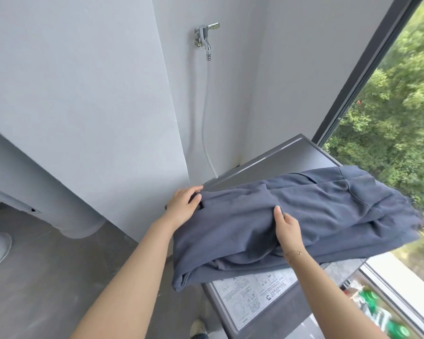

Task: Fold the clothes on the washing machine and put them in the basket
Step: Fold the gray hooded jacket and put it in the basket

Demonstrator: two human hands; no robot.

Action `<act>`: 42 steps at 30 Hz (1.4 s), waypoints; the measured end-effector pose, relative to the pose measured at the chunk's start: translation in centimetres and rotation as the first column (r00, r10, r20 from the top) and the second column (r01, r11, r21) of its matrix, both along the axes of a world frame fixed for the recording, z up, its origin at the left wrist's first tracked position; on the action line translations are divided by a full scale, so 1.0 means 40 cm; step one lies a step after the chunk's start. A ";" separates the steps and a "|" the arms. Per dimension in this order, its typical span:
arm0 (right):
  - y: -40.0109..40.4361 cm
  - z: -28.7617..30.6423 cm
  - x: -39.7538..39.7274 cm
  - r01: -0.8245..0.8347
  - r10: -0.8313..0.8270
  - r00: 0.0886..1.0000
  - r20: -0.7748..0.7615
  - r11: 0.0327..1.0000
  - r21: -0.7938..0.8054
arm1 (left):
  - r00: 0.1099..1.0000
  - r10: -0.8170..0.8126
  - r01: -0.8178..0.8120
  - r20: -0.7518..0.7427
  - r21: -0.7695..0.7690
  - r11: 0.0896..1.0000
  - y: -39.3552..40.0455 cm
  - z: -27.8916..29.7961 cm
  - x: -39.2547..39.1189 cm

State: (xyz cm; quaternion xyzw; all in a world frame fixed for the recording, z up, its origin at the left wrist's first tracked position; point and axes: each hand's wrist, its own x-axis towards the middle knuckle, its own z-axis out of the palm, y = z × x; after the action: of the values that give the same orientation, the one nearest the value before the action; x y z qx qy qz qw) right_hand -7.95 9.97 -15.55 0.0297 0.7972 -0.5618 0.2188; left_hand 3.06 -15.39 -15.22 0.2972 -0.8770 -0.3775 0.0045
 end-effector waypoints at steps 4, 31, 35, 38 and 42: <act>0.009 -0.028 -0.006 -0.026 0.024 0.996 0.087 0.999 0.022 | 0.976 -0.010 0.033 0.216 -0.102 0.994 -0.019 -0.004 -0.006; 0.012 -0.015 0.005 0.045 0.032 0.976 -0.214 0.937 0.347 | 0.941 0.275 -0.335 -0.195 -0.441 0.833 0.022 -0.017 -0.018; 0.032 -0.012 0.044 -0.044 0.077 0.986 -0.148 0.976 0.212 | 0.976 -0.168 0.063 -0.142 -0.553 0.831 0.175 -0.057 0.013; 0.043 -0.032 0.028 -0.045 0.088 0.978 -0.191 0.975 0.218 | 0.972 -0.207 0.234 0.110 -0.524 0.819 0.194 -0.111 0.032; 0.033 -0.037 0.005 0.008 0.053 0.982 -0.181 0.947 0.323 | 0.946 -0.201 0.301 0.256 -0.455 0.838 0.191 -0.098 0.009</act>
State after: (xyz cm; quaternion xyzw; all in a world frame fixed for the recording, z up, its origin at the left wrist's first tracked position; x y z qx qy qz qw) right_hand -7.76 11.30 -17.02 0.0028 0.8955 -0.4220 0.1413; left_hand 3.44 -7.76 -19.14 0.2043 -0.9710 -0.1096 -0.0574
